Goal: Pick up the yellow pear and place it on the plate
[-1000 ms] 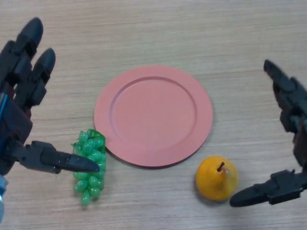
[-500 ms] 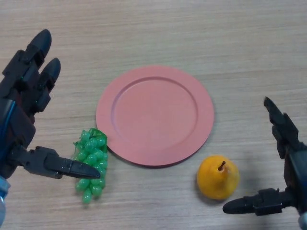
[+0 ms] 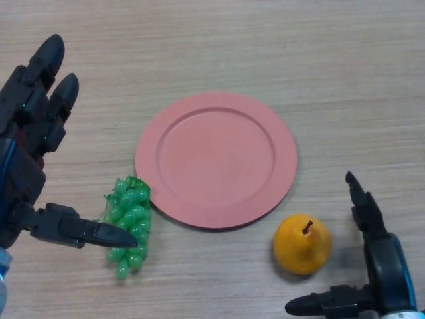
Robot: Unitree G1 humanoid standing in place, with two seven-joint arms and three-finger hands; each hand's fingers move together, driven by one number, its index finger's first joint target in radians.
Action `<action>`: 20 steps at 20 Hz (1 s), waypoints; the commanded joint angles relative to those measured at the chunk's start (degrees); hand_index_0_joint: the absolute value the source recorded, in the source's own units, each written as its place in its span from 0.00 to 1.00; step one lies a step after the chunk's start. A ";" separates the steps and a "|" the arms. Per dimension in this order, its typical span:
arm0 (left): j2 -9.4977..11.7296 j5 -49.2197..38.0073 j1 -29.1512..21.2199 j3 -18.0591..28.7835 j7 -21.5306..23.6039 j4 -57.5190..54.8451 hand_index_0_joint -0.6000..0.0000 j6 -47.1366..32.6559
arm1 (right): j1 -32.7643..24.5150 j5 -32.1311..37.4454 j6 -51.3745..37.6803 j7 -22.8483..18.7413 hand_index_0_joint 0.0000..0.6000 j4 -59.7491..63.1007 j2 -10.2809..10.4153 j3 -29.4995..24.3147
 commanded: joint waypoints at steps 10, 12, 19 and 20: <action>1.14 -0.52 0.10 5.37 0.75 -3.47 1.00 -7.39 | 2.26 4.06 0.06 3.67 1.00 -4.39 -0.47 1.07; 0.98 -0.51 0.20 5.39 0.91 -3.35 1.00 -7.97 | 2.92 4.38 2.78 5.12 1.00 -7.27 -0.47 0.19; 1.10 -0.37 -0.12 4.87 1.63 -3.26 1.00 -7.43 | 1.01 4.49 11.58 5.84 1.00 -18.64 -0.47 -1.99; 1.14 -0.56 -0.17 4.94 1.58 -3.30 1.00 -7.25 | 0.95 4.72 12.68 6.06 1.00 -19.72 -0.47 -2.16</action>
